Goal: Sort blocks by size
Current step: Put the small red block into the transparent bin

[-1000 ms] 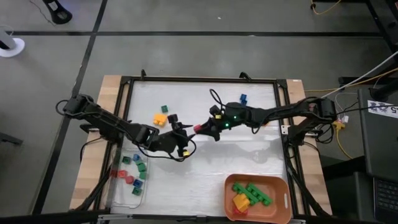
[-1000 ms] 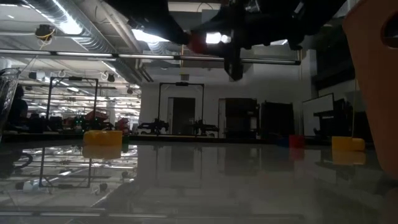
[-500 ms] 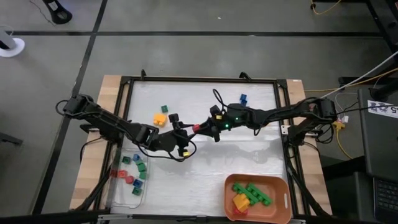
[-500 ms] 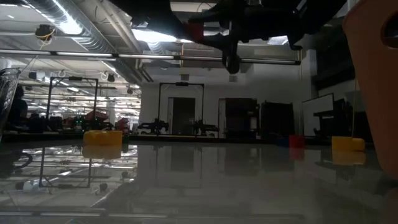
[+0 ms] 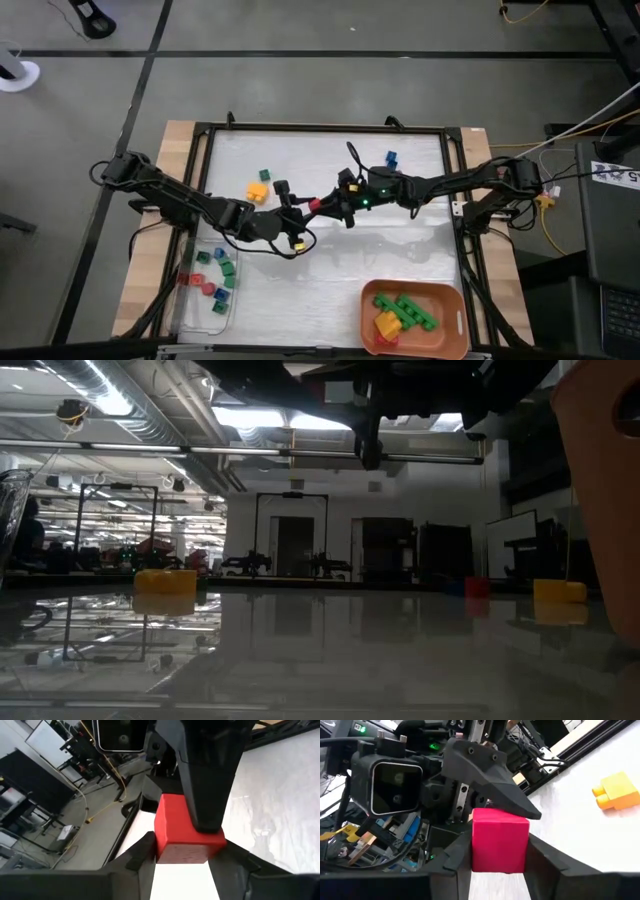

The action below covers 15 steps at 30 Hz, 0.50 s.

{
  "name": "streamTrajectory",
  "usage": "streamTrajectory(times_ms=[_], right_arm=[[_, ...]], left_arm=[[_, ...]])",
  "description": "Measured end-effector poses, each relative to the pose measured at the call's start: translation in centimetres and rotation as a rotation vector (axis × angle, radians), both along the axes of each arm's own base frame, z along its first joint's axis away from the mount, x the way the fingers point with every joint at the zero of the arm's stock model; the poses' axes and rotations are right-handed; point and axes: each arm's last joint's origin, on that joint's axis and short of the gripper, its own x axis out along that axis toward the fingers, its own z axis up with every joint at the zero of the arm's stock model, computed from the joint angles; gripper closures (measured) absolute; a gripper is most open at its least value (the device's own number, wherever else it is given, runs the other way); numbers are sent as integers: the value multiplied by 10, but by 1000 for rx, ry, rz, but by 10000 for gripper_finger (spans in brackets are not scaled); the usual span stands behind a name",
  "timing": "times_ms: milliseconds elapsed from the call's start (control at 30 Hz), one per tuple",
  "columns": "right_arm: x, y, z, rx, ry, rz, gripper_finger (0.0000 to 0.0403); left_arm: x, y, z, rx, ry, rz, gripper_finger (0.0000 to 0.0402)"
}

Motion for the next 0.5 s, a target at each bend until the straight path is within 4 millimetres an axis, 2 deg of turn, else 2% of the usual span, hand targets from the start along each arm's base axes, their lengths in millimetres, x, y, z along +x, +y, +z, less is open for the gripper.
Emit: streamTrajectory(times_ms=[100,500], right_arm=[[0,0,0,11,2,-3,262],[0,0,0,-16,-4,0,187]], left_arm=[[0,0,0,9,5,2,281],[-2,-7,0,-16,-7,-33,282]])
